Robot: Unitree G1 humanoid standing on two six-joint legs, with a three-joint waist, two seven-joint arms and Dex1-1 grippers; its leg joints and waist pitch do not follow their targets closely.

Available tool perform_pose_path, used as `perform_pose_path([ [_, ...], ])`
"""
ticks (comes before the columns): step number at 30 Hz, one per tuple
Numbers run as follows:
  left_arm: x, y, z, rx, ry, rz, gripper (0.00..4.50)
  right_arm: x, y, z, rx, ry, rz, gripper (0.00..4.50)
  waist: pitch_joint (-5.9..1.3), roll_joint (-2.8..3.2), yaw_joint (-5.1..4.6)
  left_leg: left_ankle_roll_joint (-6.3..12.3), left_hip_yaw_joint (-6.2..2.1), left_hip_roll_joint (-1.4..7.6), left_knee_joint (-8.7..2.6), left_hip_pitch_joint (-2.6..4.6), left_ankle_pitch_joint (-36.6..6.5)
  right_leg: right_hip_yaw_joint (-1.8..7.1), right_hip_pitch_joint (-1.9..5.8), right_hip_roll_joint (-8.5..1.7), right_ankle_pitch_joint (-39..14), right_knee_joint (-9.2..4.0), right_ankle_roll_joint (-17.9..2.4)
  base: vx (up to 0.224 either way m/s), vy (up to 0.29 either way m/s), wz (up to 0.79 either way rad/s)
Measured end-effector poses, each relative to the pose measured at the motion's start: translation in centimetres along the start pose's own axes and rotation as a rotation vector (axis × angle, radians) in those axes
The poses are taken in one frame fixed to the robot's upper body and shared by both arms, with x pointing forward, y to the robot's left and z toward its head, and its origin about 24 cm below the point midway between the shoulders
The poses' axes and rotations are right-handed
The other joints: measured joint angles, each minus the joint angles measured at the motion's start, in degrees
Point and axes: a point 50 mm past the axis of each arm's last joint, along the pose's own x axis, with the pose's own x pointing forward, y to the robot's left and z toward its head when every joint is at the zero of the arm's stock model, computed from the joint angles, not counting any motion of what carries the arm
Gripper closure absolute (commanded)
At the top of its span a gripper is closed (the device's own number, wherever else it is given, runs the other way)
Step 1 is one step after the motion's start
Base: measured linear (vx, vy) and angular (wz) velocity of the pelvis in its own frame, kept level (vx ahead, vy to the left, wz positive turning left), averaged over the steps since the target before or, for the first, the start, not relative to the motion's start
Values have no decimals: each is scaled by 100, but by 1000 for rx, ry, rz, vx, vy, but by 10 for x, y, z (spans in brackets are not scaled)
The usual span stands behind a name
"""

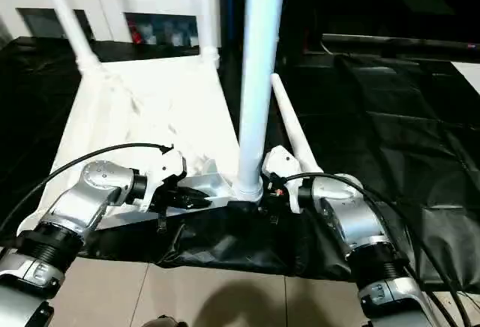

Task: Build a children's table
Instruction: Rotate leg to tighten

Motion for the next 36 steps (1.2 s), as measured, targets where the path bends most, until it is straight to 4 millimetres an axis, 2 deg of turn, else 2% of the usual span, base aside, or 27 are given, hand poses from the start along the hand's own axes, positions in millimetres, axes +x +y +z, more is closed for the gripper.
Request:
perform_pose_path([
  [1,0,0,0,0,-1,-1,450,1,0,0,2,2,1,32,0,0,8,0,0,0,0,0,0,0,0,0,0,1,1,0,0,0],
  [5,-1,-1,0,3,1,-14,450,2,0,0,4,3,4,45,0,0,31,1,0,0,-2,-2,-1,-1,-1,0,-1,0,2,0,0,0],
  [7,-1,-1,0,4,0,-14,450,2,0,0,5,1,6,74,0,0,36,2,0,0,-1,-2,-1,-1,-1,0,-1,1,2,0,0,0],
  [15,-1,-2,-1,0,1,-23,450,1,-1,-1,22,0,1,132,0,0,42,2,0,0,2,-4,-1,-1,-1,-2,-1,1,2,0,0,0],
  [16,-1,-2,-2,-2,0,-25,450,1,-1,-1,25,-1,1,154,0,0,43,2,0,0,2,-4,-1,-2,-1,-2,-1,1,2,0,0,0],
  [24,-1,-3,-4,-8,-2,-12,450,7,0,-3,76,-22,-6,180,0,0,30,2,0,0,3,-5,-1,-3,-1,-2,-1,2,2,0,0,0],
  [29,13,3,-2,-18,-12,116,450,16,-7,-9,161,-47,-193,180,-2,0,-21,0,1,0,10,14,1,0,8,-2,-12,6,22,0,0,0],
  [32,26,12,4,-34,-16,243,450,31,-18,-7,234,-68,-417,181,-3,4,-162,-4,3,0,9,24,3,1,8,-3,-10,8,24,0,0,0],
  [36,39,17,11,-66,-35,366,450,48,-27,0,296,-75,-640,181,-6,8,-276,-5,4,-1,4,26,4,1,7,-4,-8,6,27,0,0,0],
])
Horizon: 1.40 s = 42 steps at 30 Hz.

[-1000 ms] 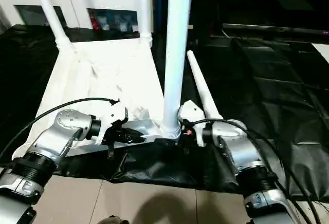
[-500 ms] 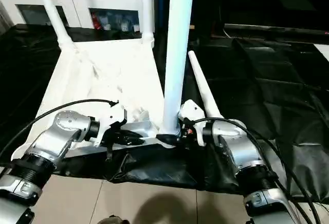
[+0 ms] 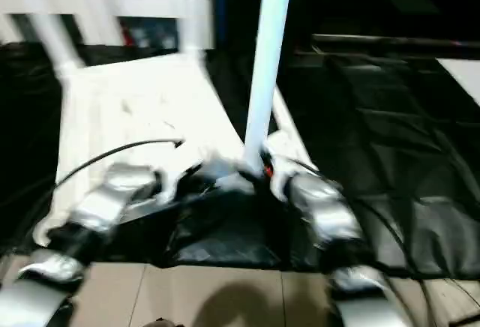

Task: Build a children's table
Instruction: Rotate leg to tighten

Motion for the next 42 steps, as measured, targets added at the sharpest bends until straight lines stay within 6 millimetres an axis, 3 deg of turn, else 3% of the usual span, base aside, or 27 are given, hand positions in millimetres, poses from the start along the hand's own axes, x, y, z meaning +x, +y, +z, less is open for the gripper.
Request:
perform_pose_path([
  [2,4,-1,3,-6,-8,23,450,3,0,2,3,-5,-52,181,0,0,-4,1,0,0,-6,-5,-2,0,-3,0,0,-5,1,0,0,0],
  [4,5,-1,4,-8,-13,26,450,3,0,3,4,-10,-61,111,-2,12,2,6,2,-2,-15,-11,-6,-1,-6,0,8,-7,-14,0,0,0],
  [6,4,-1,4,-6,-19,22,450,2,-1,5,21,-28,-38,111,-1,33,-5,12,5,-2,-16,-16,-9,0,-11,0,8,-8,-14,0,0,0],
  [10,1,0,2,8,-25,1,450,-1,-1,4,39,-42,8,68,-1,39,-7,12,4,1,-20,-14,-8,-3,-12,0,8,-7,-14,0,0,0],
  [18,-15,2,-7,27,-28,-111,450,-24,-8,-2,-113,10,244,11,4,51,38,11,4,2,-14,-14,-8,-5,-9,0,10,-4,-16,0,0,0],
  [26,-28,1,-10,48,-23,-245,450,-43,-13,3,-192,22,431,11,5,52,154,12,4,2,0,-28,-8,-4,-9,-3,10,-5,-17,0,0,0],
  [33,-36,0,-13,57,-15,-318,450,-52,-14,7,-232,35,540,11,7,49,170,13,4,2,0,-33,-9,-6,-11,-3,10,-6,-16,0,0,0],
  [42,-41,0,-16,59,-9,-340,450,-54,-13,5,-247,66,584,89,9,45,178,13,4,2,4,-37,-9,-7,-11,-5,9,-6,-16,0,0,0],
])
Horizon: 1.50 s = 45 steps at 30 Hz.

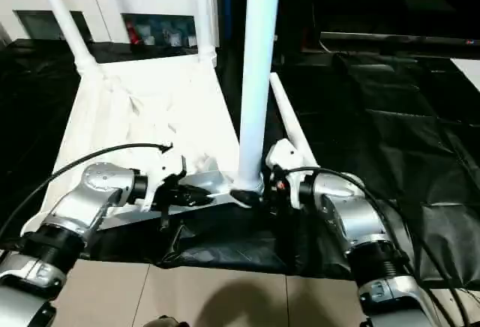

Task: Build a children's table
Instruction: Rotate leg to tighten

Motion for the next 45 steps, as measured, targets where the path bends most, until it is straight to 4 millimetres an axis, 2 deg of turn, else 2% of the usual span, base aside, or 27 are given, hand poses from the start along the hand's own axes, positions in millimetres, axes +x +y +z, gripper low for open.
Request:
perform_pose_path([
  [3,0,-1,-1,-2,0,-2,450,0,0,0,-1,2,-1,128,0,0,3,0,0,0,1,0,0,0,0,0,0,0,0,0,0,0],
  [5,0,-1,-1,-3,1,-3,450,0,0,0,-4,7,-8,132,0,0,3,0,0,0,1,0,0,0,0,0,0,0,0,0,0,0],
  [6,0,-1,-1,-3,1,-3,450,0,0,0,-5,8,-9,151,0,-1,2,0,0,0,1,0,0,-1,0,0,0,0,0,0,0,0],
  [9,0,-1,-2,-4,2,-3,450,1,0,0,-5,8,-8,169,0,0,-2,0,0,0,0,0,0,-1,0,0,0,0,0,0,0,0],
  [14,1,-1,-1,-4,0,11,450,4,1,0,5,-1,-22,175,0,-1,-8,0,0,0,3,0,0,0,0,0,0,1,0,0,0,0],
  [20,19,6,6,-14,-4,168,450,18,-6,-7,139,-65,-271,178,-2,-2,-85,-1,0,0,10,11,2,3,4,0,-8,3,19,0,0,0],
  [25,37,11,12,-63,-15,341,450,42,-14,-2,223,-92,-541,178,-6,4,-224,-3,1,-1,7,29,3,5,10,0,-5,4,24,0,0,0],
  [30,44,13,16,-70,-17,382,450,49,-16,-1,174,-84,-632,178,-13,15,-227,-3,1,-2,-2,29,2,6,9,0,-8,-1,29,0,0,0],
  [31,44,13,16,-70,-17,382,450,49,-16,-1,174,-87,-632,143,-14,16,-226,-2,1,-2,-2,29,2,6,9,0,-8,-1,29,0,0,0],
  [33,44,13,16,-69,-18,380,450,49,-16,-1,184,-96,-627,108,-14,16,-226,-2,1,-2,-2,29,2,6,9,0,-7,-1,28,0,0,0],
  [37,41,12,15,-57,-16,355,450,45,-16,-1,192,-104,-565,85,-13,16,-230,-2,1,-2,-2,26,1,5,8,0,-6,-1,27,0,0,0],
  [38,39,12,14,-55,-16,345,450,43,-17,-2,187,-103,-536,63,-13,15,-230,-2,1,-2,-3,25,1,5,8,1,-5,-1,25,0,0,0],
  [40,35,11,12,-48,-17,317,450,39,-16,-3,160,-85,-465,58,-13,17,-223,-2,1,-1,-5,24,1,5,6,1,2,-1,14,0,0,0],
  [42,32,9,11,-45,-19,276,450,35,-15,-7,137,-54,-404,28,-13,18,-190,-2,1,0,-6,24,1,2,6,1,6,0,6,0,0,0],
  [45,25,6,8,-11,-11,204,450,26,-13,-6,73,-18,-298,28,-10,20,-136,-1,1,0,-2,18,2,0,5,0,6,0,7,0,0,0],
])
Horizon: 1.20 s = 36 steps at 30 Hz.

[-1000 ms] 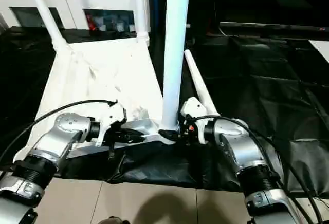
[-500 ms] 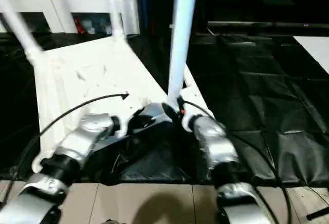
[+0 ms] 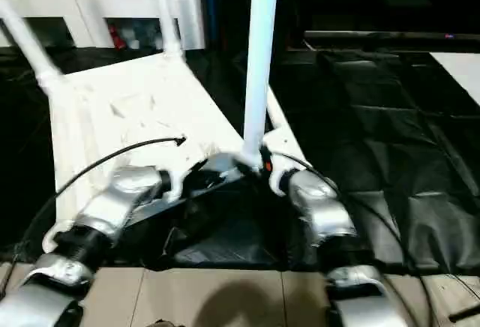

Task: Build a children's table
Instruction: Rotate leg to tighten

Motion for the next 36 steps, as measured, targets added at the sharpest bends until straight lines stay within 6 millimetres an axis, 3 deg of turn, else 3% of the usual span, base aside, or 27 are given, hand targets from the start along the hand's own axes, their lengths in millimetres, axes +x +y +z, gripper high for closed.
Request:
perform_pose_path([
  [8,-16,-1,-5,15,4,-129,450,-17,2,1,-64,26,223,28,2,-4,117,3,0,0,11,-23,-2,0,-4,-2,2,-3,-4,0,0,0],
  [24,-27,-5,-10,9,12,-226,450,-27,8,-1,-49,19,333,160,3,-5,185,4,-4,8,26,-54,-1,-17,-15,-6,2,-3,-4,0,0,0],
  [29,-26,-5,-9,9,9,-225,450,-26,11,-2,-31,7,336,174,3,-5,213,4,-4,8,28,-54,-1,-18,-15,-7,2,-3,-3,0,0,0],
  [32,-21,-6,-8,14,3,-194,450,-25,12,-5,14,-5,285,175,0,-8,242,4,-4,9,27,-51,-1,-18,-14,-7,2,-1,-3,0,0,0],
  [33,-17,-4,-8,14,5,-139,450,-20,12,-7,45,-19,195,175,-2,-9,228,2,-4,10,31,-45,1,-17,-13,-7,2,5,-3,0,0,0],
  [35,-11,-3,-6,10,1,-78,450,-12,11,-8,83,-41,88,175,-3,-6,174,2,-4,10,32,-40,2,-17,-11,-7,-6,4,17,0,0,0],
  [36,-7,-2,-6,6,0,-27,450,-4,10,-7,111,-53,9,175,-4,-8,98,1,-4,10,33,-24,3,-16,-1,-7,-4,5,19,0,0,0],
])
